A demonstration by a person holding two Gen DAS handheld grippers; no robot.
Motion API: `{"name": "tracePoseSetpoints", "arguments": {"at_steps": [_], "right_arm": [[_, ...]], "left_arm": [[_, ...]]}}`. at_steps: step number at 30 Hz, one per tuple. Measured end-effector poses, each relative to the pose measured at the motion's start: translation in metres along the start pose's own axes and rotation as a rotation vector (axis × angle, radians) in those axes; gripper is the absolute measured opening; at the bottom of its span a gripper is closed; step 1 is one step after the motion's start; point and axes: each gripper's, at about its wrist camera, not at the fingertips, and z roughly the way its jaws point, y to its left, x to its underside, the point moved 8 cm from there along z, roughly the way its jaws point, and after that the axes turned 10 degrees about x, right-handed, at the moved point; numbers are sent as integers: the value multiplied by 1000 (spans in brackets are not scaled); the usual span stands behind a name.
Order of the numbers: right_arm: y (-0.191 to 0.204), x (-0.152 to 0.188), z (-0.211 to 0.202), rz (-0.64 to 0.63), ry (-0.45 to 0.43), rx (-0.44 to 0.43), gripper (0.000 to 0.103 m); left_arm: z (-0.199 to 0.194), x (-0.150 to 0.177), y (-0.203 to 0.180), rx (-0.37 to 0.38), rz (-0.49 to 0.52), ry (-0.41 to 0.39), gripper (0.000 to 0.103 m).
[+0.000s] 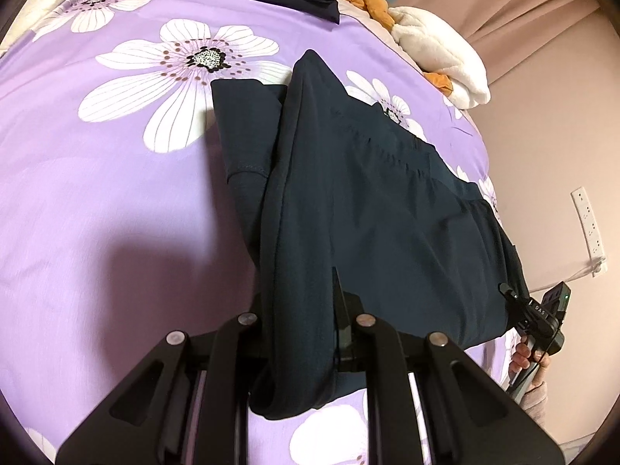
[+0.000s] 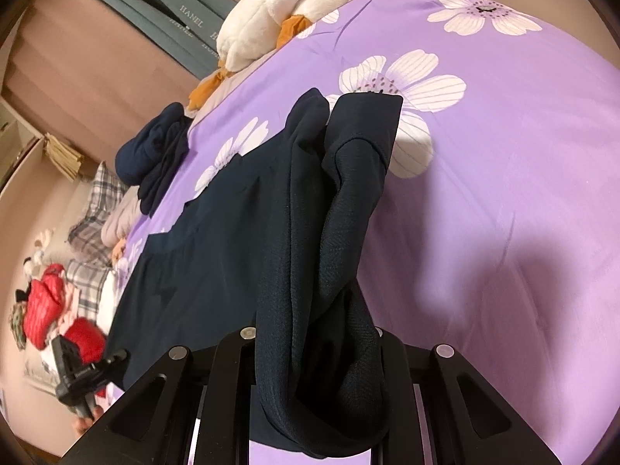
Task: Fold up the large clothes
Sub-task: 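Open both tools to release the fold and lift them away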
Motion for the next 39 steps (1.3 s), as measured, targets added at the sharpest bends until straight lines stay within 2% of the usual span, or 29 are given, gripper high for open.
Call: {"name": "tracePoseSetpoints", "arguments": {"at_steps": [5, 9, 14, 18, 21, 23, 28, 31, 34, 39], "right_arm": [[-1, 2, -1, -3, 3, 2, 21], [-3, 2, 5, -4, 12, 20, 23], [-12, 5, 8, 21, 36, 60, 33], [-20, 8, 5, 37, 35, 81, 42], [-28, 7, -3, 55, 6, 107, 48], [-33, 6, -12, 53, -34, 137, 48], [-41, 0, -41, 7, -145, 257, 50], [-28, -3, -55, -55, -203, 262, 50], [2, -3, -62, -146, -237, 225, 50], [59, 8, -52, -292, -218, 125, 50]], "left_arm": [[1, 2, 4, -31, 10, 1, 17], [5, 0, 8, -100, 43, -3, 22], [4, -1, 13, -217, 103, -24, 45], [-4, -3, 20, -299, 136, -54, 50], [-18, -6, 20, -346, 168, -97, 56], [-30, -7, 15, -374, 200, -139, 71], [-53, -11, -4, -411, 290, -219, 76], [-55, -11, -14, -410, 318, -234, 77], [-51, -9, -23, -401, 338, -240, 77], [-33, -4, -38, -376, 354, -223, 79]]}}
